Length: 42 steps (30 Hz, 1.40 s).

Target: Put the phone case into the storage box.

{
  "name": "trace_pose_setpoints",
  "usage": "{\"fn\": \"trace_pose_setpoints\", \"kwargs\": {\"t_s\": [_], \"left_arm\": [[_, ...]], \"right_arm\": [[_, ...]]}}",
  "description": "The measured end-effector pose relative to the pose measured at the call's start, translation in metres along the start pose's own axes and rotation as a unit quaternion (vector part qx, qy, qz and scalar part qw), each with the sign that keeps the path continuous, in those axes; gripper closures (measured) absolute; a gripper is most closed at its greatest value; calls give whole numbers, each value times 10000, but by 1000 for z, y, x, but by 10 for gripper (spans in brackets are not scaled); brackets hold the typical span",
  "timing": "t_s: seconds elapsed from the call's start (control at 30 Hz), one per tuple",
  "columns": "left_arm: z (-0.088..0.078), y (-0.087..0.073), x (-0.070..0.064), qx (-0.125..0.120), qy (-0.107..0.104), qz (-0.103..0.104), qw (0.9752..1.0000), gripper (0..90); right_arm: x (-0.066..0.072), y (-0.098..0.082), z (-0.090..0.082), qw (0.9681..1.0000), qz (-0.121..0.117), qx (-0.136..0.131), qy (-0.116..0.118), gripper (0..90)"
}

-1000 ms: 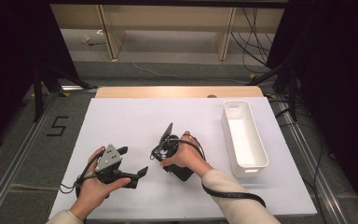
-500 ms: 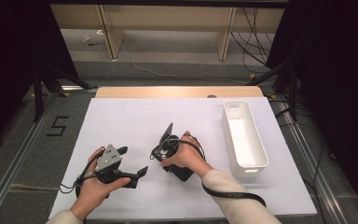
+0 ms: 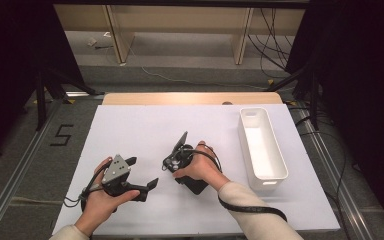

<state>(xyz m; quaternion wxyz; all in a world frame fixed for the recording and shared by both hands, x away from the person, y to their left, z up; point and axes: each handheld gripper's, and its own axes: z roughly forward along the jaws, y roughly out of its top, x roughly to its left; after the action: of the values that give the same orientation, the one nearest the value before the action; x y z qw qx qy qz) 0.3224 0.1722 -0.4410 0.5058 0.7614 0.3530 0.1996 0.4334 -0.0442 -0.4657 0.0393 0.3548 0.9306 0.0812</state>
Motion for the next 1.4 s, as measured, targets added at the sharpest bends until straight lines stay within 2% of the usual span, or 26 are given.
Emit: {"fn": "trace_pose_setpoints", "kwargs": {"t_s": [0.5, 0.9, 1.03, 1.4], "left_arm": [[0, 0, 1, 3, 19, -20, 10000, 0], [0, 0, 1, -12, 26, -20, 10000, 0], [0, 0, 1, -13, 30, -27, 10000, 0], [0, 0, 1, -21, 42, -29, 10000, 0]], "right_arm": [[-5, -7, -12, 9991, 162, -371, 103, 161], [-6, -10, -23, 9967, 288, -754, 84, 161], [-7, -13, -27, 9949, 352, -941, 108, 161], [-11, -20, -38, 9861, 372, -1612, 168, 161]]}}
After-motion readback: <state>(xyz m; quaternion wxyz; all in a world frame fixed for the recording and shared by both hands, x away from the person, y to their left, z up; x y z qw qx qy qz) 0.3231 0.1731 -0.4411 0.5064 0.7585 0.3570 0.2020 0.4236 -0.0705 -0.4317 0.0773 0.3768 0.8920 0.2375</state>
